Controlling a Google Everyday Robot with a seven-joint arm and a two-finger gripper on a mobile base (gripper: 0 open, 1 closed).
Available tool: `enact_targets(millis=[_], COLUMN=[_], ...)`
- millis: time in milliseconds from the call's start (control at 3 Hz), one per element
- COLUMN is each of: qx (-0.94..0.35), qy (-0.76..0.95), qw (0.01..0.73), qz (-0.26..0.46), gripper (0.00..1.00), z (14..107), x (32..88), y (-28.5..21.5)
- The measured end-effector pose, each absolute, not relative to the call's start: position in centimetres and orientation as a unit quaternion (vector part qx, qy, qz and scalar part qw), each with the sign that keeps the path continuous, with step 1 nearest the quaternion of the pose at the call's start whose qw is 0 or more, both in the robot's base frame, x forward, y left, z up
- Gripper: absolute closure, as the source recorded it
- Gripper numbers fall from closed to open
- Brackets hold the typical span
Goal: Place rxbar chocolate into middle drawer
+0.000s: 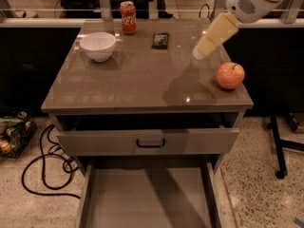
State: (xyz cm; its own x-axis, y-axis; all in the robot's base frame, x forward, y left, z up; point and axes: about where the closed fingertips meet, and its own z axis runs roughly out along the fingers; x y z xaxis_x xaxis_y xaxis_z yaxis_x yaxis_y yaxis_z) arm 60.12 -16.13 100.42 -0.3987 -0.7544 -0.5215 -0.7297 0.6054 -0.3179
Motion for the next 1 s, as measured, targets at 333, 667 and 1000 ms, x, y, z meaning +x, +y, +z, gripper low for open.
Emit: enact_targets(millis=[333,667,1000], qx=[-0.369,-0.304,-0.261], qy=[0.849,0.860,0.873], qw=[0.378,0.410,0.412], qz=[-0.019,-0.028,-0.012], gripper=[0.00,0.00,0.00], z=[100.5,100.7,100.8], x=[63.9,67.5,67.6], y=[-15.0,-14.5,-14.4])
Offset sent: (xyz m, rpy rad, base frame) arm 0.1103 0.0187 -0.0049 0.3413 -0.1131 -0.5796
